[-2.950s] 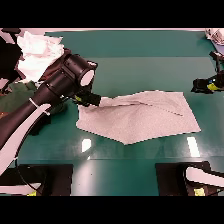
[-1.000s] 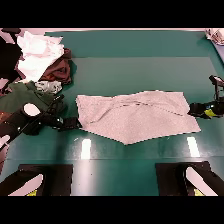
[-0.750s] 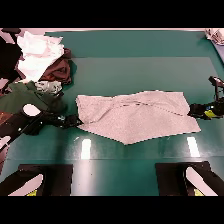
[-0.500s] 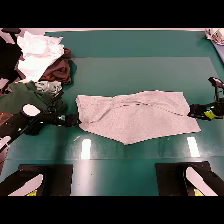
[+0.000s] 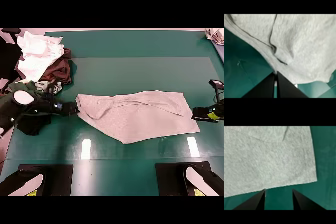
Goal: Fold the shirts.
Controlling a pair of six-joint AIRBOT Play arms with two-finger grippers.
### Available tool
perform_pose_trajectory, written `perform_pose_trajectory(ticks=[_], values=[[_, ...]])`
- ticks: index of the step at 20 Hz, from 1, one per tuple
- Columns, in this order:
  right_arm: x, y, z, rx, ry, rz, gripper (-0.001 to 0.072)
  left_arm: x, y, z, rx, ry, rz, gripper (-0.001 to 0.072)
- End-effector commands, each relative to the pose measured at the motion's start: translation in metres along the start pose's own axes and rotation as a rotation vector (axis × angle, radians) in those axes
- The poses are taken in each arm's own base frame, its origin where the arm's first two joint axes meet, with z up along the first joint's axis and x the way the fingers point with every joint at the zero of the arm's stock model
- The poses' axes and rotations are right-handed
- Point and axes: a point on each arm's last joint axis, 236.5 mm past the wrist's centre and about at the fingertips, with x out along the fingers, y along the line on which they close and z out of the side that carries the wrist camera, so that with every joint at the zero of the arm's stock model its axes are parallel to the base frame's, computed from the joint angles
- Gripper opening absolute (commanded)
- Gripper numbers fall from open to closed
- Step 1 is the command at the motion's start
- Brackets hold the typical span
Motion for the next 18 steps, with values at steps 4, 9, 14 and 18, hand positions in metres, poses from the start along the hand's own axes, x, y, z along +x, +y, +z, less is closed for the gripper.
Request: perform_pose_trajectory(ticks=[4, 9, 14, 18], values=[[0.024, -0.012, -0.009, 0.002, 0.115, -0.04, 0.0391, -0.036, -0.011, 0.06, -0.051, -0.161, 0.062, 0.0025], [0.033, -0.012, -0.012, 0.004, 0.155, -0.036, 0.0391, -0.023, -0.006, 0.066, -0.112, -0.159, 0.048, 0.0026], [0.048, -0.017, -0.017, 0.01, 0.216, -0.025, 0.0411, -0.016, -0.001, 0.059, -0.112, -0.12, 0.055, 0.0026], [0.061, -0.013, -0.009, 0.067, 0.196, 0.14, 0.0489, -0.015, -0.001, 0.051, -0.11, -0.082, 0.057, 0.0026]])
